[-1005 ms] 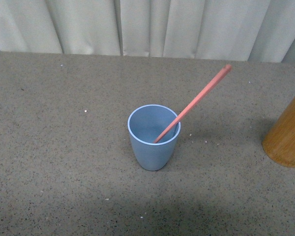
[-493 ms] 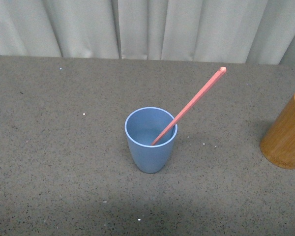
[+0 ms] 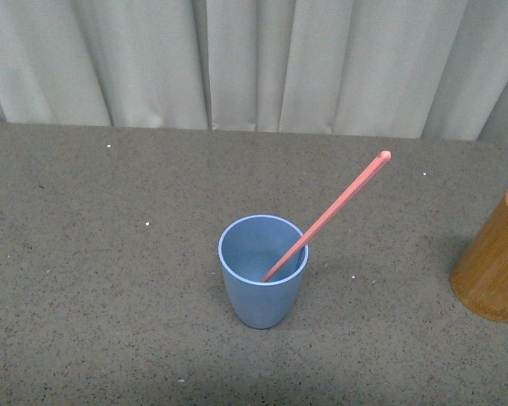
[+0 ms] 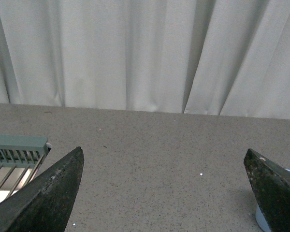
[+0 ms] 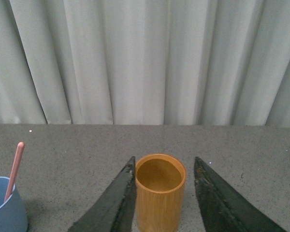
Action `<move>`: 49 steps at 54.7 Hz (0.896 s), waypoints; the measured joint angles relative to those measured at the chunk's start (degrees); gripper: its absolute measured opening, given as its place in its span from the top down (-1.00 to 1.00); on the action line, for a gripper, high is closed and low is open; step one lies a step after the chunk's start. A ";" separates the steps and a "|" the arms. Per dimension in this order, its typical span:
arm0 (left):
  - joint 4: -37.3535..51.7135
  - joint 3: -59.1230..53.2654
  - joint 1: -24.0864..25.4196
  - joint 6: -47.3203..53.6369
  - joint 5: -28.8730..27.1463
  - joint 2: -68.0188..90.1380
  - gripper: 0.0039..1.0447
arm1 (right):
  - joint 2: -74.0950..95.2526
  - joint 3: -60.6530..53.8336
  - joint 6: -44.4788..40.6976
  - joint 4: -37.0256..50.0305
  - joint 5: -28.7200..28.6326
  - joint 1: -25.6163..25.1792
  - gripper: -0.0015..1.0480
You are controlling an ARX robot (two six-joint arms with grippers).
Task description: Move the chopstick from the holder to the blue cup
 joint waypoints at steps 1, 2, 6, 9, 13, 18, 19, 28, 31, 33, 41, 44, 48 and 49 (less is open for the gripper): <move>0.00 0.00 0.00 0.02 0.02 0.00 -0.88 | 0.00 0.00 0.00 0.00 0.00 0.00 0.17; 0.00 0.00 0.00 0.02 0.02 0.00 -0.88 | 0.00 0.00 0.00 0.00 0.00 0.00 0.10; 0.00 0.00 0.00 0.00 0.02 0.00 -0.88 | 0.00 0.00 0.00 0.00 0.00 0.00 -0.10; 0.00 0.00 0.00 0.00 0.02 0.00 -0.88 | 0.00 0.00 0.00 0.00 0.00 0.00 -0.27; 0.00 0.00 0.00 0.00 0.00 0.00 -0.88 | 0.00 0.00 0.00 0.00 -0.02 0.00 -0.60; 0.00 0.00 0.00 0.00 0.00 0.00 -0.88 | 0.00 0.00 0.07 0.00 0.00 0.00 -0.85; 0.00 0.00 0.00 0.00 0.02 0.00 -0.88 | 0.00 0.00 0.04 0.00 0.00 0.00 -0.84; 0.00 0.00 0.00 0.00 0.02 0.00 -0.88 | 0.00 0.00 0.02 0.00 0.00 0.00 -0.81; 0.00 0.00 0.00 0.00 0.00 0.00 -0.88 | 0.00 0.00 0.02 0.00 0.00 0.00 -0.81; 0.00 0.00 0.00 0.00 0.02 0.00 -0.88 | 0.00 0.00 0.02 0.00 -0.02 0.00 -0.81; 0.00 0.00 0.00 0.00 0.02 0.00 -0.88 | 0.00 0.00 0.02 0.00 0.00 0.00 -0.81; 0.00 0.00 0.00 0.02 0.02 0.00 -0.88 | 0.00 0.00 0.02 0.00 0.00 0.00 -0.81; 0.00 0.00 0.00 0.00 0.00 0.00 -0.88 | 0.00 0.00 0.02 0.00 0.00 0.00 -0.81; 0.00 0.00 0.00 0.02 0.02 0.00 -0.88 | 0.00 0.00 0.02 0.00 0.00 0.00 -0.81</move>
